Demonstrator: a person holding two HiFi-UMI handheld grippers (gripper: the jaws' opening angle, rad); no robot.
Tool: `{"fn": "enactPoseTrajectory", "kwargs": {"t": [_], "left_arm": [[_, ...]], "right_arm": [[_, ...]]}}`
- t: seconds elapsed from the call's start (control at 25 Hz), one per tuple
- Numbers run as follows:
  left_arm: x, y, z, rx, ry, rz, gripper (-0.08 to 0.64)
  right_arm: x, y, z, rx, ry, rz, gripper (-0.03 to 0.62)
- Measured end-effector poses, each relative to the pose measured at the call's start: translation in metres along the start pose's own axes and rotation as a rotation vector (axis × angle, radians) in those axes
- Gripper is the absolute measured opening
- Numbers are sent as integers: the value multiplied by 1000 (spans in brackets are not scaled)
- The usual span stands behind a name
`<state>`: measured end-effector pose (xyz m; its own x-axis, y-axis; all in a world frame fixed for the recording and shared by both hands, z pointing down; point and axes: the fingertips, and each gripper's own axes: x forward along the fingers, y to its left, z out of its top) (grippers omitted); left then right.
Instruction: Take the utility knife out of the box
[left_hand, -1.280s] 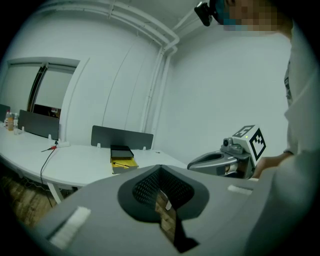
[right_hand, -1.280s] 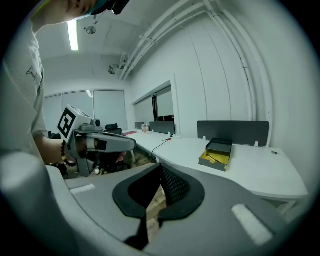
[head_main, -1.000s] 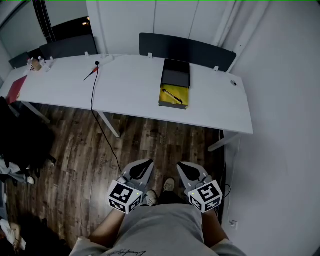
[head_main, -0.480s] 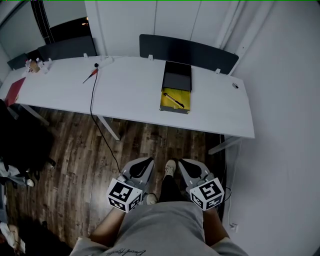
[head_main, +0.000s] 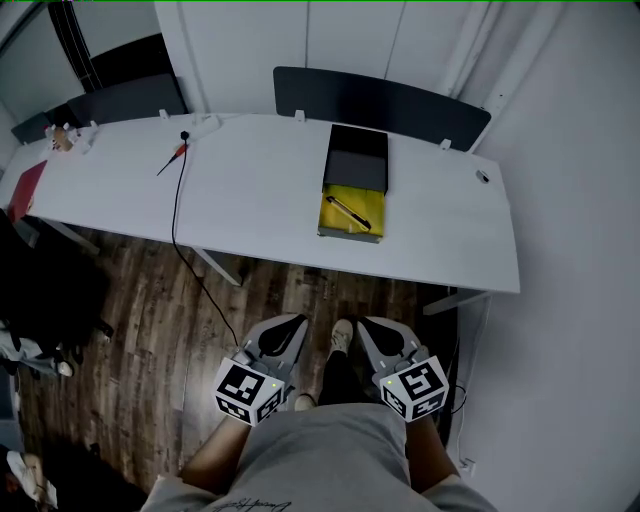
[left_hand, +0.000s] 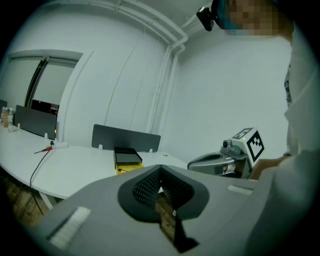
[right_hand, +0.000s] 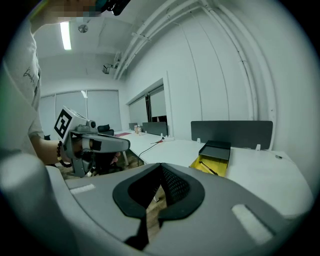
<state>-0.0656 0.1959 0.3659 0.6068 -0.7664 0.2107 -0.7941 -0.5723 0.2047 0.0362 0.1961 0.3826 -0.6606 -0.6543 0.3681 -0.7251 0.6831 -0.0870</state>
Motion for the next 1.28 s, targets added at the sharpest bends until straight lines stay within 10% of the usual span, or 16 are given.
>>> {"fn": "enactPoseTrajectory", "kwargs": {"t": [0.56,1.28], "left_arm": [[153,64,55,-13,18,55,2],[238,104,81,-20,45,122,2]], "right_arm": [[88,-148,54,-42,46,68,15],[143,-223,77,-49,76,143,15]]}}
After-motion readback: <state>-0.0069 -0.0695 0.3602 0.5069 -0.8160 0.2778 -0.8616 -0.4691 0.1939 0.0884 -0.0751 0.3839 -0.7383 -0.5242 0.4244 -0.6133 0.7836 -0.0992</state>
